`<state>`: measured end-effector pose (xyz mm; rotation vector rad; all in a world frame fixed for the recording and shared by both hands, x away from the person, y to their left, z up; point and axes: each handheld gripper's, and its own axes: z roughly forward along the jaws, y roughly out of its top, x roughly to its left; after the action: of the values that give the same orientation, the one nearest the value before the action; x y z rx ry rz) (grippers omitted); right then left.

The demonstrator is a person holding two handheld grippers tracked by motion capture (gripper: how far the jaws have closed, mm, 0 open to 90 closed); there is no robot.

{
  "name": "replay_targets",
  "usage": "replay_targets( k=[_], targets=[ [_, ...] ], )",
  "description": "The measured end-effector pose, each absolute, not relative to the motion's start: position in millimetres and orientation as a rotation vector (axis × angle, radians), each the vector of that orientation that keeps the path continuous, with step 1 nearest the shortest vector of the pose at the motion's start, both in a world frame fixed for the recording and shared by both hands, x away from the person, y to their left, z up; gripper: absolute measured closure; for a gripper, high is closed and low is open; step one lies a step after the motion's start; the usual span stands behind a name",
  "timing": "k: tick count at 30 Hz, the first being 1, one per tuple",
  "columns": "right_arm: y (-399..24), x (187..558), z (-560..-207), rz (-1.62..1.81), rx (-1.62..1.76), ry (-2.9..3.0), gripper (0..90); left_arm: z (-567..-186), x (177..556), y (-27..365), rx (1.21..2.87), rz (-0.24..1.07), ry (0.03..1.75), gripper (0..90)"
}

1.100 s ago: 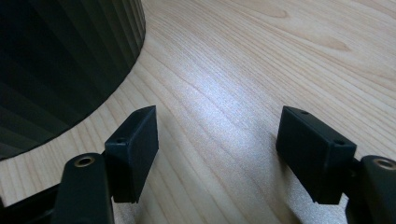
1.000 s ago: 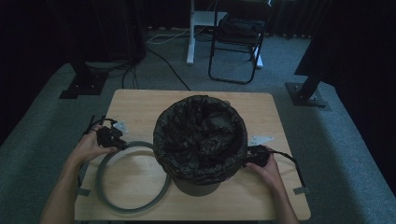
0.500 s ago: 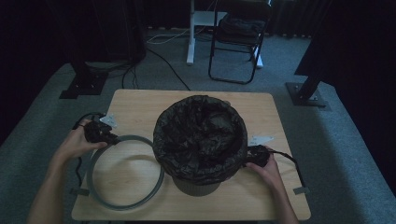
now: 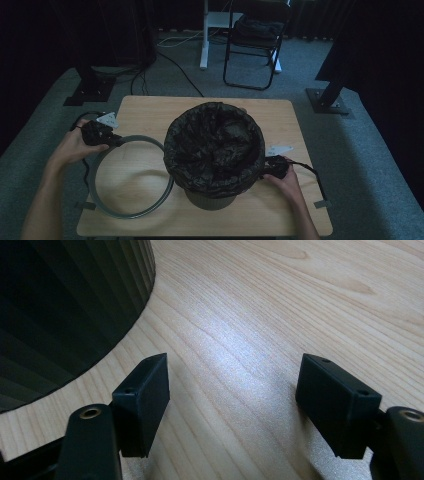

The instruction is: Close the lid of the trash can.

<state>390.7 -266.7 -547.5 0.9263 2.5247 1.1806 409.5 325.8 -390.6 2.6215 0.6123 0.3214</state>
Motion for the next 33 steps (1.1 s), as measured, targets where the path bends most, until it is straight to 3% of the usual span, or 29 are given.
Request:
replay_targets(
  k=[33],
  targets=[
    [-266.8, 390.8, -547.5, 1.181, 0.927, 2.525, 29.1, -320.7, 394.6, 336.1, 2.543, 0.439, 0.545, 78.7]
  ],
)
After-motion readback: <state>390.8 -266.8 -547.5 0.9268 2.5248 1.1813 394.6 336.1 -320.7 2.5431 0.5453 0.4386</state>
